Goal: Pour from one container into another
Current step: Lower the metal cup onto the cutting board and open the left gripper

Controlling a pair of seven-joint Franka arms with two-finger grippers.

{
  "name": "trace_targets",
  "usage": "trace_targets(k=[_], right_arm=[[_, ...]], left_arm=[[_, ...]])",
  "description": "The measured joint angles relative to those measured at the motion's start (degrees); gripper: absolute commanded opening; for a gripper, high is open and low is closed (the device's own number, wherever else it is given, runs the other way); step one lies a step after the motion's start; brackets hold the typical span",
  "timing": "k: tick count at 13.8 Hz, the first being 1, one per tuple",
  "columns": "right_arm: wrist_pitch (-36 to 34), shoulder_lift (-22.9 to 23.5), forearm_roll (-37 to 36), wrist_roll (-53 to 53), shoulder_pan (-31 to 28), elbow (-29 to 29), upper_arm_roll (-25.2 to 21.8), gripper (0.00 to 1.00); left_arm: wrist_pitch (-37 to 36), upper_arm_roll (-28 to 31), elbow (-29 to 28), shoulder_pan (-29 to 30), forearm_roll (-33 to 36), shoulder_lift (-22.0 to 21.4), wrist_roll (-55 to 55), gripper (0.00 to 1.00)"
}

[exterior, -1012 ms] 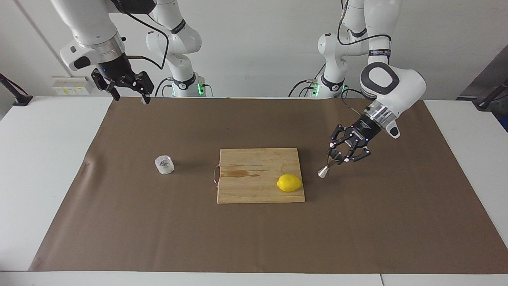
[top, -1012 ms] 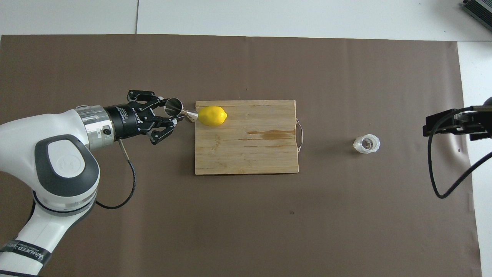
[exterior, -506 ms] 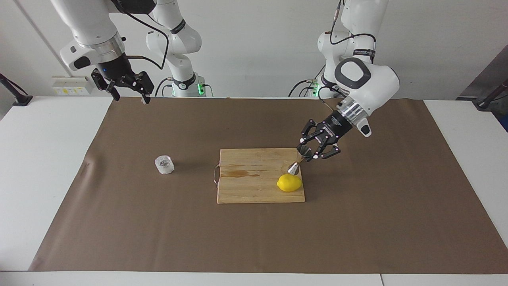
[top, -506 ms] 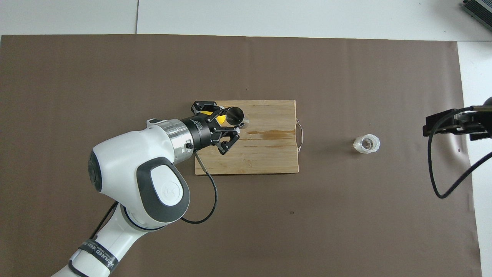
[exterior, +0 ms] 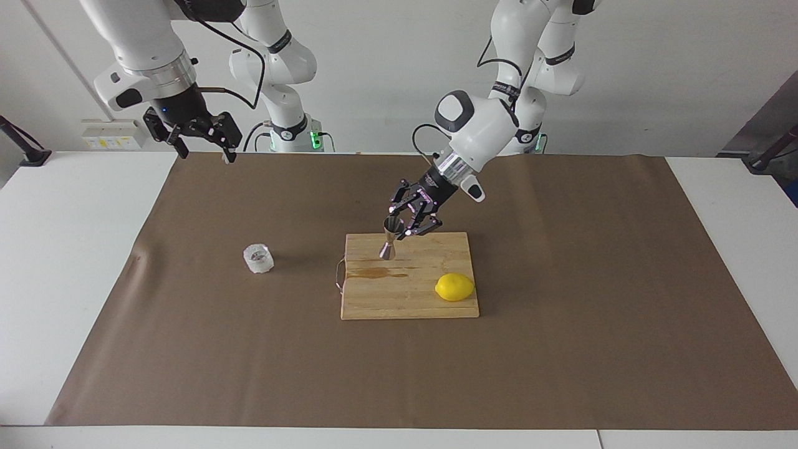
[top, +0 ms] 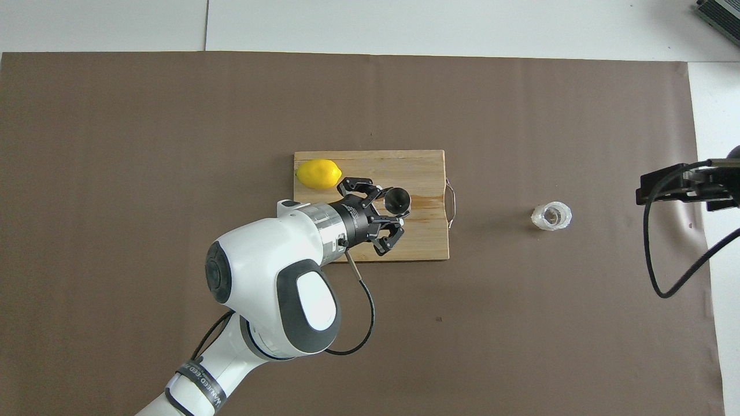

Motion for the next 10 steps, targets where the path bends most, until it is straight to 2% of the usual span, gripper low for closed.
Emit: trace_targets(k=[8,9,10], right_arm=[[0.0,0.0,0.0,0.0,0.0,0.0,0.0,1.0],[0.0,0.0,0.0,0.0,0.0,0.0,0.0,1.0],[0.0,0.0,0.0,0.0,0.0,0.0,0.0,1.0]], left_arm=[[2.54,0.12,-0.06,-2.89,1.69,3.16,-0.02,0.01],[2.62,0.17,-0.19,-2.89,2.28,3.29,-0.02,0.03],[2.71,0.24,-0.32,-2.89,2.81,3.55,-0.02,0.14]])
